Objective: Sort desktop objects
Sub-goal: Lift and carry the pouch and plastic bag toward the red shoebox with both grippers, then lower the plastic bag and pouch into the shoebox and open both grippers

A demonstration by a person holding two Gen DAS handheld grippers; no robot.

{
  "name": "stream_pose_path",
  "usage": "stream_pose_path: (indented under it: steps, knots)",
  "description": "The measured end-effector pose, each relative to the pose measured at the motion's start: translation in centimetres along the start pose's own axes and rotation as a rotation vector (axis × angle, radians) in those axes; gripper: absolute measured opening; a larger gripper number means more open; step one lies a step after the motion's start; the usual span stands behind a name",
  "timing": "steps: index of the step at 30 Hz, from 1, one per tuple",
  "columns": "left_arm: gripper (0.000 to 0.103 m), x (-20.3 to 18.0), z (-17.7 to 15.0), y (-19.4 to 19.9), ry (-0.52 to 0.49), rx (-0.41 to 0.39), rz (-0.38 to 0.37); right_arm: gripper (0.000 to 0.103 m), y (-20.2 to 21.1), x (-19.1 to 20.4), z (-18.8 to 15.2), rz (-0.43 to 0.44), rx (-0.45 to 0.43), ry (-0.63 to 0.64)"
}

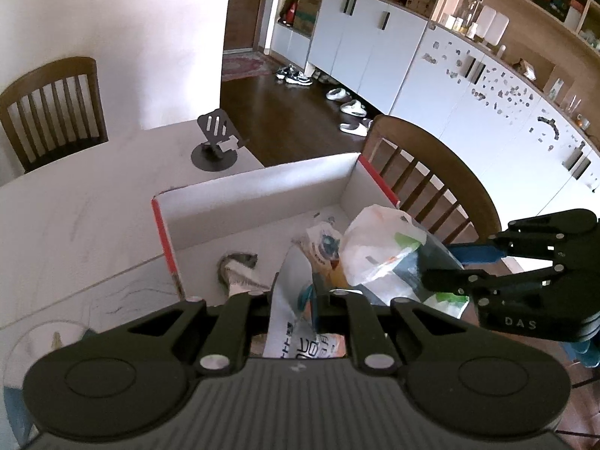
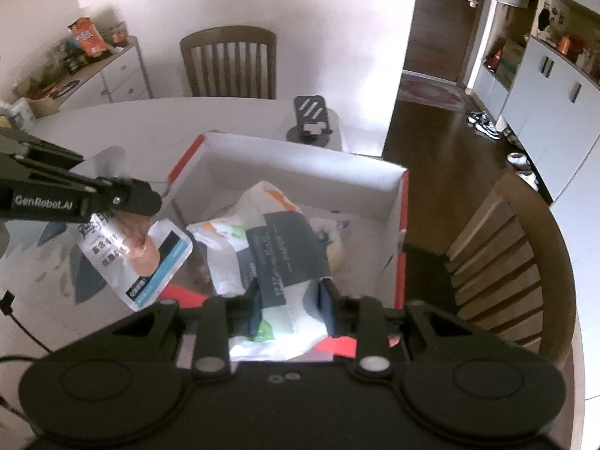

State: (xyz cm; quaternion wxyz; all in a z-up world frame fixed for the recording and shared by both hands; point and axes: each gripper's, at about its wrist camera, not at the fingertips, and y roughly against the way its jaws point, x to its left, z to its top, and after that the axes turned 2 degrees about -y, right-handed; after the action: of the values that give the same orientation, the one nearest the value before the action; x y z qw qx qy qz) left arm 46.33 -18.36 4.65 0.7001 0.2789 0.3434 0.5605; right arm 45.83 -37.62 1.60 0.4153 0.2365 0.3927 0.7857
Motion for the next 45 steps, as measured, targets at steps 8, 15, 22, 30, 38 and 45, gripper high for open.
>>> stream_pose_path:
  steps: [8, 15, 22, 30, 38, 45]
  knots:
    - [0.011, 0.7, 1.6, -3.6, 0.005, 0.04, 0.017, 0.031, -3.1, -1.6, 1.8, -0.023, 0.016, -0.03]
    - [0.011, 0.9, 2.0, -6.8, -0.014, 0.096, 0.041, 0.031, -6.6, -2.1, 3.3, -0.042, 0.04, -0.046]
    - [0.011, 1.9, 1.9, -8.9, 0.014, 0.136, 0.039, 0.031, -9.4, -1.8, 4.2, -0.044, 0.067, -0.049]
    - [0.011, 2.8, 1.3, -11.1, 0.052, 0.189, 0.023, 0.031, -12.2, -1.0, 5.4, -0.048, 0.103, -0.021]
    - [0.011, 3.4, 0.5, -12.6, 0.048, 0.226, 0.034, 0.031, -13.9, -0.6, 6.0, -0.054, 0.14, -0.008]
    - [0.011, 2.8, 0.2, -13.6, 0.014, 0.246, 0.029, 0.032, -14.5, -0.5, 6.0, -0.048, 0.144, -0.002]
